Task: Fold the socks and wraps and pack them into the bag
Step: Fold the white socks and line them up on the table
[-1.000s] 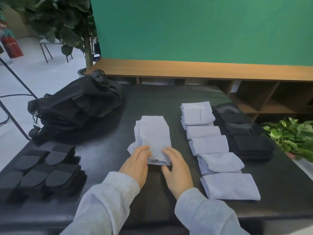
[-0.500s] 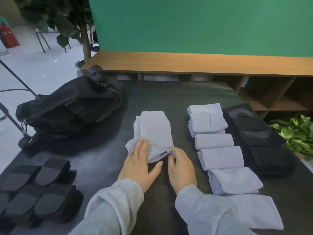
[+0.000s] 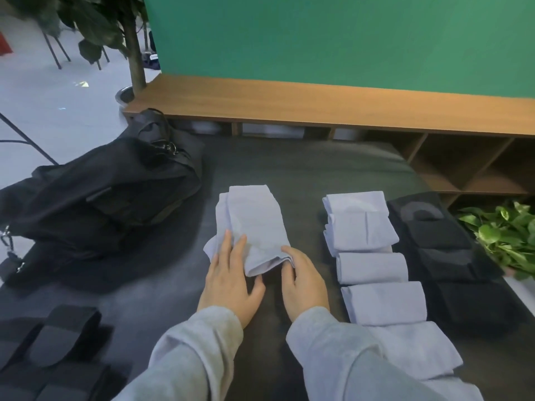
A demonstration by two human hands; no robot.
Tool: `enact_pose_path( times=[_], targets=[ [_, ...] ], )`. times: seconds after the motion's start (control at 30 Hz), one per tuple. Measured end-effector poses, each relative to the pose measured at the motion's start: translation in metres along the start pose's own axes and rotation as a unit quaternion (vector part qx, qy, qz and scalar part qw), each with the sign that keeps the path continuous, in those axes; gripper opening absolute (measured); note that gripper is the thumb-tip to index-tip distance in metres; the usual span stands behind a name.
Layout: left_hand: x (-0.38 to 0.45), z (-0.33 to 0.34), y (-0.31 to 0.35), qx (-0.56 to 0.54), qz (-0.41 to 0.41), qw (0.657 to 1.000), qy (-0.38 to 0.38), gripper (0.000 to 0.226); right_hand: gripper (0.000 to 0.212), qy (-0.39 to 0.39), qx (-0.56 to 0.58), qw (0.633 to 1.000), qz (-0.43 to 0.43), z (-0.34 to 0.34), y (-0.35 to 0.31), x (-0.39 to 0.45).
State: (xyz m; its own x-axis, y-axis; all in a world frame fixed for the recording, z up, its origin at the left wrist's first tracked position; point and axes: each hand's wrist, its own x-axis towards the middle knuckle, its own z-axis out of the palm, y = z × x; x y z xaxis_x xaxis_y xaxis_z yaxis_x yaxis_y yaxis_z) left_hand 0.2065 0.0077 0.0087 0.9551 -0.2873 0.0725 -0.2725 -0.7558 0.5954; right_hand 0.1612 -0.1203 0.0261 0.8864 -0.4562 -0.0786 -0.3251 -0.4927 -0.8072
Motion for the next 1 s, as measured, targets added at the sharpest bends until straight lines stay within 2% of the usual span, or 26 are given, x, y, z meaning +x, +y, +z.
enact_pose_path(
  times=[0.2,0.3,0.37,0.47,0.6,0.67,0.77,0.87,0.97,1.0],
  targets=[
    [-0.002,-0.005,-0.001,-0.061,-0.005,0.998,0.001,0.084,0.029,-0.052,0.085,0.994,0.046,-0.010,-0.003,-0.007],
    [-0.005,-0.008,-0.002,-0.109,-0.001,0.994,0.006,0.091,0.030,-0.072,0.031,0.996,0.032,-0.017,-0.006,-0.022],
    [-0.011,-0.013,-0.002,-0.123,0.034,0.992,0.022,0.089,0.032,-0.077,-0.006,0.997,0.004,-0.021,-0.007,-0.035],
    [-0.021,-0.020,-0.002,-0.127,0.092,0.986,0.056,0.074,0.032,-0.077,-0.028,0.996,-0.020,-0.028,-0.008,-0.051],
    [-0.047,-0.021,-0.013,-0.111,0.116,0.986,0.055,0.059,0.040,-0.070,-0.040,0.996,-0.041,-0.028,0.002,-0.063],
    [-0.063,-0.022,-0.019,-0.092,0.119,0.988,0.022,0.046,0.040,-0.058,-0.044,0.996,-0.055,-0.026,0.007,-0.072],
    [-0.083,-0.024,-0.026,-0.032,0.130,0.990,-0.048,0.046,0.040,-0.065,-0.050,0.994,-0.071,-0.023,0.018,-0.088],
    [-0.106,-0.025,-0.024,-0.082,0.159,0.984,-0.003,0.036,0.038,-0.066,-0.049,0.992,-0.092,-0.022,0.031,-0.104],
    [-0.121,-0.022,-0.028,-0.111,0.144,0.983,0.021,0.012,0.032,-0.049,-0.040,0.991,-0.115,-0.023,0.037,-0.119],
    [-0.126,-0.023,-0.028,-0.107,0.144,0.984,0.021,0.018,0.029,-0.043,-0.035,0.992,-0.115,-0.022,0.039,-0.124]
  ],
)
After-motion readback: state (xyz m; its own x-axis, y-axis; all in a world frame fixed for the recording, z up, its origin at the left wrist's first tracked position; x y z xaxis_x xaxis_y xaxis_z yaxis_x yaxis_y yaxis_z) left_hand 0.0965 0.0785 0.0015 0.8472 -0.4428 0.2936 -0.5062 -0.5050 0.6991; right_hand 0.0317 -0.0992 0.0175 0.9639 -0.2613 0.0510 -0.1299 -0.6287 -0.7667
